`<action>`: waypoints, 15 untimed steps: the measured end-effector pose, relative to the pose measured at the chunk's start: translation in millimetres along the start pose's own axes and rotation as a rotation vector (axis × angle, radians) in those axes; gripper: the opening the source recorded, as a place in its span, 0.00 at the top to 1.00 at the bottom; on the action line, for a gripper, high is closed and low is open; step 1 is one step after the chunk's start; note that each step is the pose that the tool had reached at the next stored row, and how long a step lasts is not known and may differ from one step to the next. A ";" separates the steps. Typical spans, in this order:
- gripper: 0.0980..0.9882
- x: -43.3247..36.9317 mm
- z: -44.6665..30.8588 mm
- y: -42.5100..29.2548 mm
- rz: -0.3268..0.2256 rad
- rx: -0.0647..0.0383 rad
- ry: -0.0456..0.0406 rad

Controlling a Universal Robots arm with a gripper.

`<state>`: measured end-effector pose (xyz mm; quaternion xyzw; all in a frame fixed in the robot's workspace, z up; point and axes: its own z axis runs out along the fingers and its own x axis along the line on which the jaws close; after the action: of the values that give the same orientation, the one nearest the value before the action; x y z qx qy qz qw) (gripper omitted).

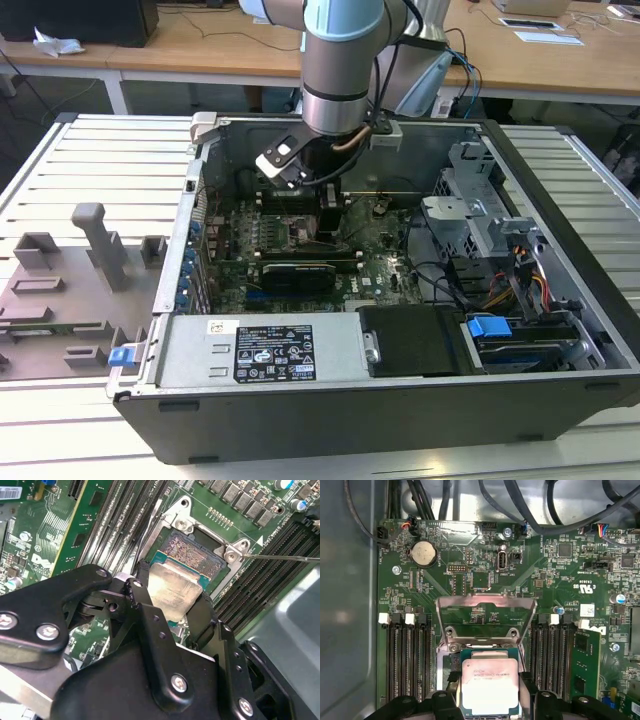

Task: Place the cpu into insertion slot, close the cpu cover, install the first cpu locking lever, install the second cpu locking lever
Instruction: 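Place the cpu into insertion slot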

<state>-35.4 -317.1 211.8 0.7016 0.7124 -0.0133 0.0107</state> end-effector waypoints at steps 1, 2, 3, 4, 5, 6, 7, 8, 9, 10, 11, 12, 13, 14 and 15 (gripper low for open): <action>0.50 0.0 0.7 0.0 0.000 0.000 -0.0001; 0.50 0.1 1.6 0.0 0.000 0.000 0.0000; 0.50 0.1 2.5 0.0 0.000 0.000 0.0000; 0.50 0.1 3.8 0.0 0.000 0.000 0.0000; 0.50 0.2 4.5 0.0 0.000 0.000 0.0000; 0.50 0.2 5.0 0.0 0.000 0.000 0.0000; 0.50 0.2 6.1 0.0 0.000 0.000 0.0000; 0.50 0.2 6.2 0.0 0.000 0.000 -0.0002; 0.50 0.3 6.3 -0.2 0.000 0.000 -0.0003; 0.50 0.5 6.7 -0.6 0.000 0.000 0.0001; 0.50 0.7 6.9 -0.8 0.000 0.000 0.0001; 0.50 0.9 6.9 -1.4 0.000 0.000 0.0000; 0.50 1.0 6.9 -2.9 0.000 0.000 -0.0001; 0.50 1.2 7.0 -4.8 0.000 0.000 -0.0001; 0.50 1.3 7.0 -7.0 0.000 0.000 0.0000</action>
<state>-42.4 -316.1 204.8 0.7016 0.7124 -0.0133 0.0107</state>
